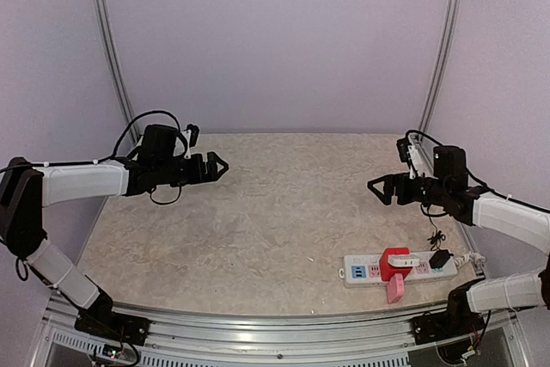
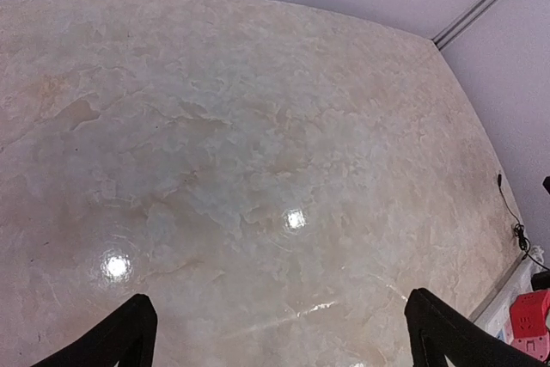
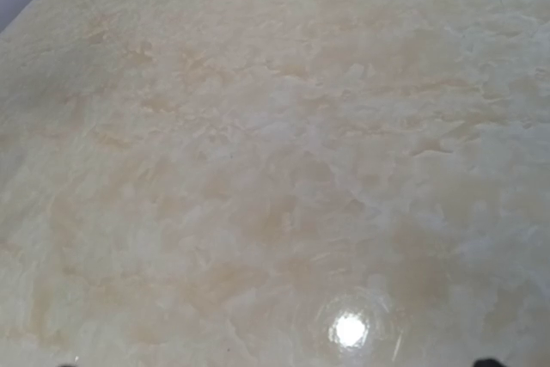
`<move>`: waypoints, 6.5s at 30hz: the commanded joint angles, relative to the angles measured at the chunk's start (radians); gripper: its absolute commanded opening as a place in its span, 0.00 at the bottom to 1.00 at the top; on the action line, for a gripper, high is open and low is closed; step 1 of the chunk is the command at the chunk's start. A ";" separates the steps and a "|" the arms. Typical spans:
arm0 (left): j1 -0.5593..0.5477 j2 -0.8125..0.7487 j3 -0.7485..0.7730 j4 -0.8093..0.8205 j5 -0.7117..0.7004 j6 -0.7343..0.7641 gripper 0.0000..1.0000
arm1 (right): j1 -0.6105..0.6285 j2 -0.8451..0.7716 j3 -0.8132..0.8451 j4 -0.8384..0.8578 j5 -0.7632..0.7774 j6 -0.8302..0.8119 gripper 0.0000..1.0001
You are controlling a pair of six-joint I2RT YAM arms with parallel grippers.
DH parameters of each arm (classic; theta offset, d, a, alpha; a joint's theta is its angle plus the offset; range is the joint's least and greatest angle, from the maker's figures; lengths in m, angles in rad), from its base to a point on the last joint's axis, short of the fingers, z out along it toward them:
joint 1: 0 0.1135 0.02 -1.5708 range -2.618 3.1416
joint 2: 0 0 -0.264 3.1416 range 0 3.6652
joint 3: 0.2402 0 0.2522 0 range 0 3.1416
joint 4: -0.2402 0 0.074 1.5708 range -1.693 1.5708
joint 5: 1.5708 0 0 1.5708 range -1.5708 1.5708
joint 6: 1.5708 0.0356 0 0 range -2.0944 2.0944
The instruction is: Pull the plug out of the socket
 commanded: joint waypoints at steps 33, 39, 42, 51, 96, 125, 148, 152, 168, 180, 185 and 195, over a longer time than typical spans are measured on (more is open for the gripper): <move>-0.613 0.479 0.540 -0.160 0.293 0.796 0.99 | 0.005 -0.132 0.061 -0.190 0.029 -0.021 1.00; -0.669 0.595 0.641 -0.214 0.269 0.837 0.99 | 0.004 -0.134 0.068 -0.209 0.058 -0.015 1.00; -0.673 0.634 0.664 -0.210 0.272 0.837 0.99 | 0.004 -0.128 0.076 -0.212 0.061 -0.014 1.00; -0.701 0.728 0.723 -0.220 0.207 0.849 0.99 | -0.002 -0.111 0.101 -0.228 0.092 -0.018 1.00; -0.726 0.834 0.727 -0.105 0.073 0.728 0.74 | -0.025 -0.115 0.121 -0.236 0.080 -0.013 1.00; -0.450 0.474 0.151 -0.023 -0.306 0.362 0.68 | -0.030 -0.063 0.148 -0.202 0.030 -0.008 1.00; -0.659 0.408 0.183 -0.428 -0.582 -0.191 0.69 | -0.030 0.035 0.119 -0.084 -0.066 0.015 1.00; -0.722 0.419 0.183 -0.456 -0.553 -0.249 0.71 | -0.029 0.033 0.105 -0.072 -0.084 0.015 1.00; -0.807 0.383 0.152 -0.487 -0.522 -0.250 0.99 | 0.014 -0.017 0.024 -0.011 -0.117 0.011 1.00; -0.835 0.231 0.254 -0.527 -0.490 -0.200 0.99 | 0.077 -0.025 -0.026 0.031 -0.148 -0.054 1.00; -0.801 0.235 0.348 -0.635 -0.524 -0.244 0.99 | 0.134 0.003 -0.034 0.040 -0.118 -0.076 0.99; -0.724 0.239 0.431 -0.597 -0.482 -0.219 0.96 | 0.183 0.045 -0.065 0.115 -0.133 -0.057 0.97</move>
